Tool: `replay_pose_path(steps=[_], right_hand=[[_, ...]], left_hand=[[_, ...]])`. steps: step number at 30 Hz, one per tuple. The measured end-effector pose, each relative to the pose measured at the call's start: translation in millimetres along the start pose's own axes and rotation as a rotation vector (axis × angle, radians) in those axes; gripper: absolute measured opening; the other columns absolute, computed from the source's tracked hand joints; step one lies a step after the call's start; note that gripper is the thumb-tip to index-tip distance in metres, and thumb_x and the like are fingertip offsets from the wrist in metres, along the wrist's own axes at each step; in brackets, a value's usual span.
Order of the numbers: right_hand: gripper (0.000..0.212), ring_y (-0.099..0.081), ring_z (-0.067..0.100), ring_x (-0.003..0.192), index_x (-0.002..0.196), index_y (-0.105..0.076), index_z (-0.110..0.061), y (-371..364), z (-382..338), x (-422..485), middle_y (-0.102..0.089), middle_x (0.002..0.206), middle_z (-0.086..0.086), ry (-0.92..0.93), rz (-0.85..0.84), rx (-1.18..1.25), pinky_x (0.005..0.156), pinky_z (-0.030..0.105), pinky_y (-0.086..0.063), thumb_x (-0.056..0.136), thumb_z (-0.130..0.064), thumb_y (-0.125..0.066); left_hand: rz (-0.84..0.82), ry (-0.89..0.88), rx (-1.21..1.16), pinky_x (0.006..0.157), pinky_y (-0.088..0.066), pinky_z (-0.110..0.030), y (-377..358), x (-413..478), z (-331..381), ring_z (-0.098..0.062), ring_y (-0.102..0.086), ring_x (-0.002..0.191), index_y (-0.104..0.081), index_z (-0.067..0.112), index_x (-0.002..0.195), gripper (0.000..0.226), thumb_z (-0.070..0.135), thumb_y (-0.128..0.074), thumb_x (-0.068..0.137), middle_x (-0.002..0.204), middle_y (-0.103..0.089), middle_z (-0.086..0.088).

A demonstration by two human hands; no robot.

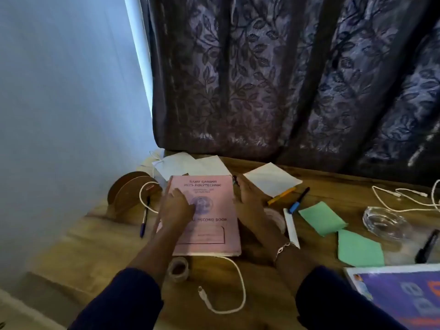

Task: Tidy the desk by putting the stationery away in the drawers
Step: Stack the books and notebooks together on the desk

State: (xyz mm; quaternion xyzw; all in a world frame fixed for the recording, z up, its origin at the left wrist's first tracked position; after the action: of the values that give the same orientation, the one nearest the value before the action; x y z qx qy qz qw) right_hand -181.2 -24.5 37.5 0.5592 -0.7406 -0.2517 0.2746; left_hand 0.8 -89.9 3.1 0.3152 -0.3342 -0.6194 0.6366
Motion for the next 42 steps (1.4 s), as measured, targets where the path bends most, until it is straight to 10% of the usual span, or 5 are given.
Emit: replay_pose_path(steps=[16, 28, 33, 36, 42], right_hand=[[0.030, -0.052, 0.026, 0.092, 0.117, -0.048, 0.002, -47.7, 53.7, 8.2, -0.055, 0.110, 0.016, -0.678, 0.033, 0.355, 0.074, 0.032, -0.043, 0.091, -0.011, -0.046], [0.027, -0.062, 0.031, 0.093, 0.112, -0.059, -0.003, 41.1, 21.2, 21.4, -0.066, 0.105, 0.015, -0.493, 0.276, 0.347, 0.078, 0.035, -0.050, 0.090, -0.019, -0.054], [0.013, -0.062, 0.028, 0.077, 0.077, -0.059, -0.006, 80.5, 38.5, -9.3, -0.066, 0.085, 0.013, -0.507, 0.247, 0.472, 0.071, 0.034, -0.050, 0.089, -0.006, -0.055], [0.013, -0.065, 0.030, 0.081, 0.096, -0.062, -0.004, 102.8, 62.8, -34.7, -0.068, 0.090, 0.015, -0.550, 0.189, 0.552, 0.078, 0.040, -0.054, 0.088, -0.013, -0.058], [0.017, -0.058, 0.021, 0.063, 0.078, -0.062, -0.010, 166.9, 109.3, -103.7, -0.063, 0.072, 0.009, -0.535, 0.234, 0.806, 0.060, 0.028, -0.048, 0.092, -0.013, -0.053]], left_hand=[[-0.083, 0.378, -0.182, 0.090, -0.048, -0.047, -6.6, 33.7, -55.7, -0.035, -0.054, 0.111, -0.036, 0.007, 0.130, 0.063, 0.031, -0.068, 0.081, 0.123, -0.053, -0.015], [-0.585, 0.230, -1.025, 0.061, -0.053, -0.043, 48.1, 1.9, 22.0, -0.032, -0.067, 0.076, -0.054, 0.015, 0.106, 0.018, 0.021, -0.057, 0.090, 0.085, -0.071, -0.011], [-0.791, 0.140, -1.222, 0.066, -0.055, -0.050, 14.3, -29.8, 45.0, -0.043, -0.063, 0.097, -0.044, 0.010, 0.132, 0.075, 0.008, -0.071, 0.062, 0.118, -0.061, -0.025], [-0.787, 0.084, -1.258, 0.061, -0.056, -0.044, -2.6, -50.4, 67.5, -0.041, -0.065, 0.091, -0.042, 0.007, 0.133, 0.088, 0.005, -0.075, 0.052, 0.119, -0.057, -0.028], [-0.762, 0.057, -1.226, 0.049, -0.056, -0.035, -40.6, -116.5, 120.8, -0.028, -0.070, 0.066, -0.052, 0.006, 0.116, 0.055, 0.003, -0.070, 0.064, 0.084, -0.071, -0.016]])
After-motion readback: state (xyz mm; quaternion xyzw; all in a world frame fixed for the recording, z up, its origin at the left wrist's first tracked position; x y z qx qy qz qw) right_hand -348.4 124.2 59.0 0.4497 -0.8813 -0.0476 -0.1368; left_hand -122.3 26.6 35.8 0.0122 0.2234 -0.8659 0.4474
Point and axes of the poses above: each hand's wrist, its own x-axis towards the middle knuckle, its own y-axis out of the back of the hand, z = x × y, the point moved 9 cm from there along x, towards the middle knuckle
